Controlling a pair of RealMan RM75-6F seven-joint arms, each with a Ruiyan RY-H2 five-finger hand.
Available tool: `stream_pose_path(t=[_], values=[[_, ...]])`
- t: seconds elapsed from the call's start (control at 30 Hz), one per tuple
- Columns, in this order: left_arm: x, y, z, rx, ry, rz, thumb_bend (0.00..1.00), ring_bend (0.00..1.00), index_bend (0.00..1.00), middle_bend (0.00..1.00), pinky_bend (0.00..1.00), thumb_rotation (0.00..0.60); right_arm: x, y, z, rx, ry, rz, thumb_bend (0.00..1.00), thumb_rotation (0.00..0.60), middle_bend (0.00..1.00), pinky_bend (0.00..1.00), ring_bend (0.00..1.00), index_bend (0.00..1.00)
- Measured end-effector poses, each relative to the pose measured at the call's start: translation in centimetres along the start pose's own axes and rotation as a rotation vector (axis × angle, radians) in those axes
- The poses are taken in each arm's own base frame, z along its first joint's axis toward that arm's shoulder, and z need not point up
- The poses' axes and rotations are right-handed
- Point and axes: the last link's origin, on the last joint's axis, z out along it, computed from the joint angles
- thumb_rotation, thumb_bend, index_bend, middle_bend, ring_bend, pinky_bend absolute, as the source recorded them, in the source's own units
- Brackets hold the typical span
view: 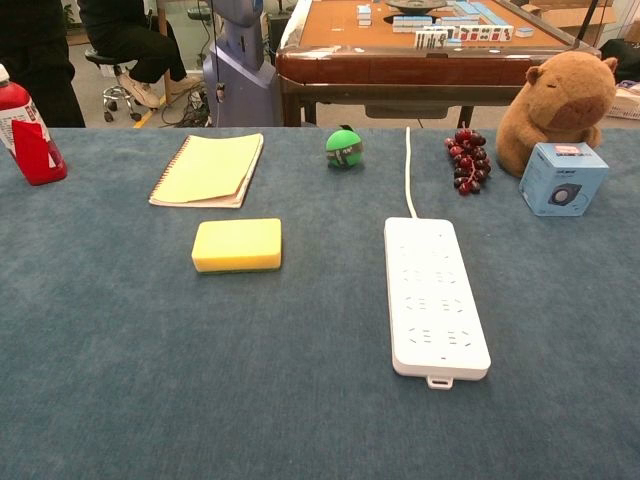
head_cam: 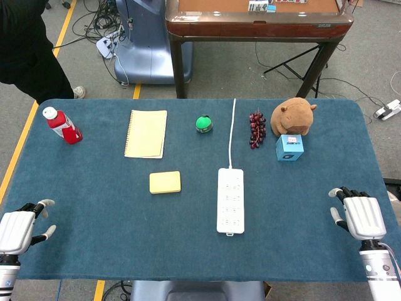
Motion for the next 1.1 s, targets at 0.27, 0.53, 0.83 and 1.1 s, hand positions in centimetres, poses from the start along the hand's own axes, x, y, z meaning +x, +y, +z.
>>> stream_pose_path(t=[0.27, 0.53, 0.83, 1.1], values=[[0.0, -0.7, -0.1, 0.03, -0.003, 0.001, 0.22, 0.42, 0.41, 0.54, 0.63, 0.6, -0.5, -1.3, 1.5, 0.075, -0.036, 0.023, 0.32, 0.6, 0.41, 0.53, 0.44, 0.38], [0.5, -1.2, -0.2, 0.042, 0.013, -0.025, 0.22, 0.42, 0.41, 0.54, 0.63, 0.6, 0.1, -6.1, 5.7, 0.254, -0.011, 0.005, 0.39, 0.6, 0.55, 0.83, 0.65, 0.38], [1.0, -1.8, -0.2, 0.056, 0.021, -0.049, 0.22, 0.42, 0.41, 0.54, 0.63, 0.6, 1.2, -13.8, 10.8, 0.393, 0.01, -0.125, 0.55, 0.6, 0.98, 1.0, 1.0, 0.38], [1.1, -2.2, -0.2, 0.072, 0.022, -0.046, 0.22, 0.42, 0.41, 0.54, 0.63, 0.6, 0.1, -18.2, 13.6, 0.384, -0.042, -0.209, 0.7, 0.6, 1.0, 1.0, 1.0, 0.38]])
